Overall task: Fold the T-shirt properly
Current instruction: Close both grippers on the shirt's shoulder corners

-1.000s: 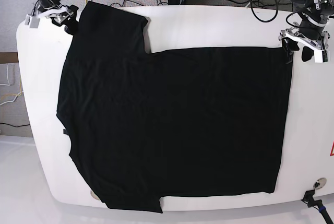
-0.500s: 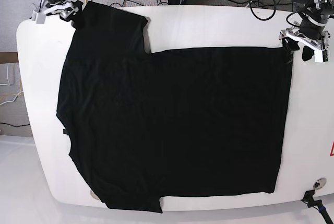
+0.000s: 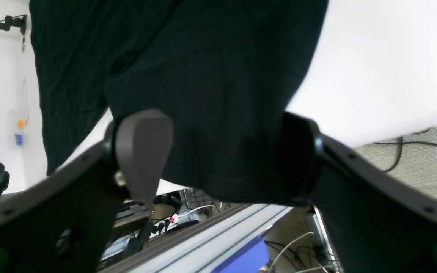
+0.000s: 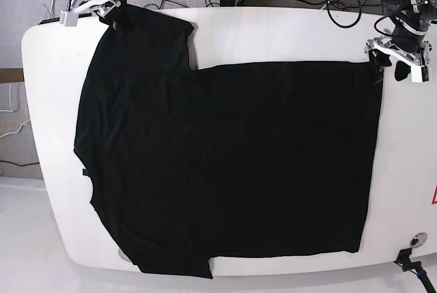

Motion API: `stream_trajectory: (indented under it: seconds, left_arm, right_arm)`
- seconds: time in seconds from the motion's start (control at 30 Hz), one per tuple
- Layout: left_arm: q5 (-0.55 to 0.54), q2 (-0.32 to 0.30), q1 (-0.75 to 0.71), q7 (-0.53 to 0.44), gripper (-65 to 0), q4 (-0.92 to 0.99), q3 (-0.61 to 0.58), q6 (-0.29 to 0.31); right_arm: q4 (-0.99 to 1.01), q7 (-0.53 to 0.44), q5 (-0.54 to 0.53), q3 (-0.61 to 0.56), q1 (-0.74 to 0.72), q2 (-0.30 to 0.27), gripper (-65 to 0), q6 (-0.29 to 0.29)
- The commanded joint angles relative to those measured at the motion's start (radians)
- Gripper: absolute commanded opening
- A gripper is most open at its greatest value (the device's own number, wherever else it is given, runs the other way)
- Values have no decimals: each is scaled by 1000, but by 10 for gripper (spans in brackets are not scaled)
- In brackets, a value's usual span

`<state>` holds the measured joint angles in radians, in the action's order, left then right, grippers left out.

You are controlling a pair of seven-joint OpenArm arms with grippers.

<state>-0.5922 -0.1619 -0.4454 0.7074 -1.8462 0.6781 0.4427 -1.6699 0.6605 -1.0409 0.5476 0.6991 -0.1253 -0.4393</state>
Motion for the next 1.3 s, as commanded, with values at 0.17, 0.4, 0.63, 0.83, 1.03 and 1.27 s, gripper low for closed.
stream_trajectory:
  seconds: [0.17, 0.4, 0.63, 0.83, 1.03, 1.27]
  left_arm:
    - [-13, -15, 1, -25, -242, -14, 2, 1]
    - [-13, -15, 1, -25, -242, -14, 2, 1]
    - [-12, -15, 1, -25, -242, -14, 2, 1]
    - [-12, -15, 1, -25, -242, -14, 4, 1]
    - [-12, -17, 1, -21, -242, 20, 9, 0]
    - [-16, -71, 110, 151, -237, 228, 55, 3]
  right_arm:
    - [1, 54, 49, -34, 18, -7, -333, 29]
    - [1, 54, 50, -37, 8, -6, -353, 29]
    - [4, 55, 50, -39, -14, -4, -360, 30]
    - [6, 55, 50, -80, -23, -7, -566, 32]
    - [7, 55, 52, -120, -23, -6, -650, 33]
    - [7, 55, 52, -119, -23, -9, -650, 33]
